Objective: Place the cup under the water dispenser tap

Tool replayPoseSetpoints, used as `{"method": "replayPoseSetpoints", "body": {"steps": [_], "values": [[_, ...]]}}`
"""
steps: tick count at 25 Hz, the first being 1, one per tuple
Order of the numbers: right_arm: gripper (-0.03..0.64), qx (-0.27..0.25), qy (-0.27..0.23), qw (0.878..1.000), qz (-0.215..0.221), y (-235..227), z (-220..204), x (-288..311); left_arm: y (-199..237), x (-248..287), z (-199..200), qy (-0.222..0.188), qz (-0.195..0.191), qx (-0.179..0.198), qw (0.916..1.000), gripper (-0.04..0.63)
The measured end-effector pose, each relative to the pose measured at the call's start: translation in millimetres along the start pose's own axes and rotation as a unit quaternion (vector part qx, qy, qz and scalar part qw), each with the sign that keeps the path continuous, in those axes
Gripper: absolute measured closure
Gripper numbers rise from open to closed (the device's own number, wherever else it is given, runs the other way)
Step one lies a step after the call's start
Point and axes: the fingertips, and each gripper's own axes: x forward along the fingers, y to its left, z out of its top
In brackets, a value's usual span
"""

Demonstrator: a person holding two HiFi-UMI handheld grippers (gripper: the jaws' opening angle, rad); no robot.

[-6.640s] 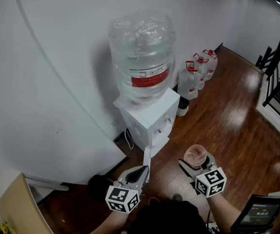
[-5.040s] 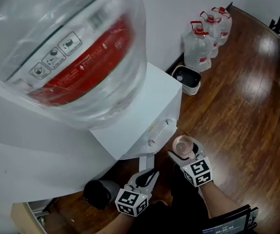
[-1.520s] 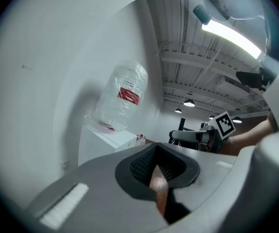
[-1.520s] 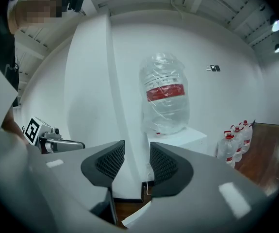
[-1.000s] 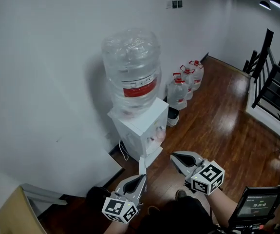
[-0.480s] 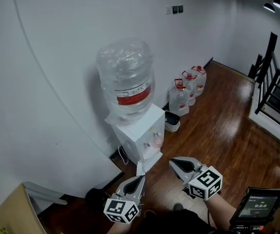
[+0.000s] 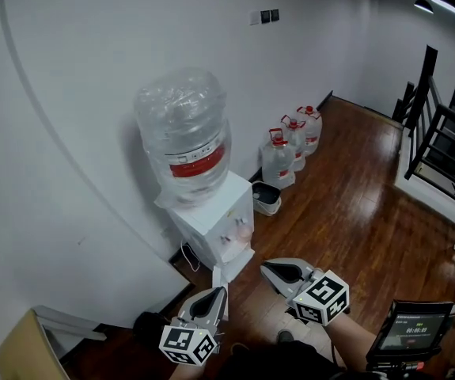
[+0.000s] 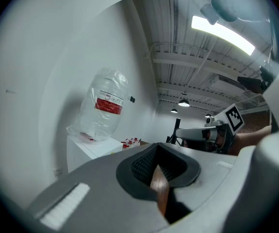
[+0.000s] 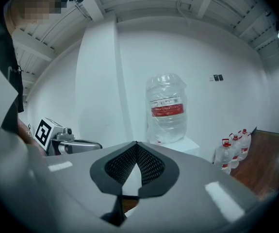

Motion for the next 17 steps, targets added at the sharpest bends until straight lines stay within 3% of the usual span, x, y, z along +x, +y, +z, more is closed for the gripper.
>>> {"method": "replayPoseSetpoints", "body": {"steps": [17], "values": [[0.617, 0.003, -0.002, 1.0, 0.002, -18, 8, 9, 6, 14, 11, 0.002, 0.01, 0.003, 0.9999, 0.403]]}}
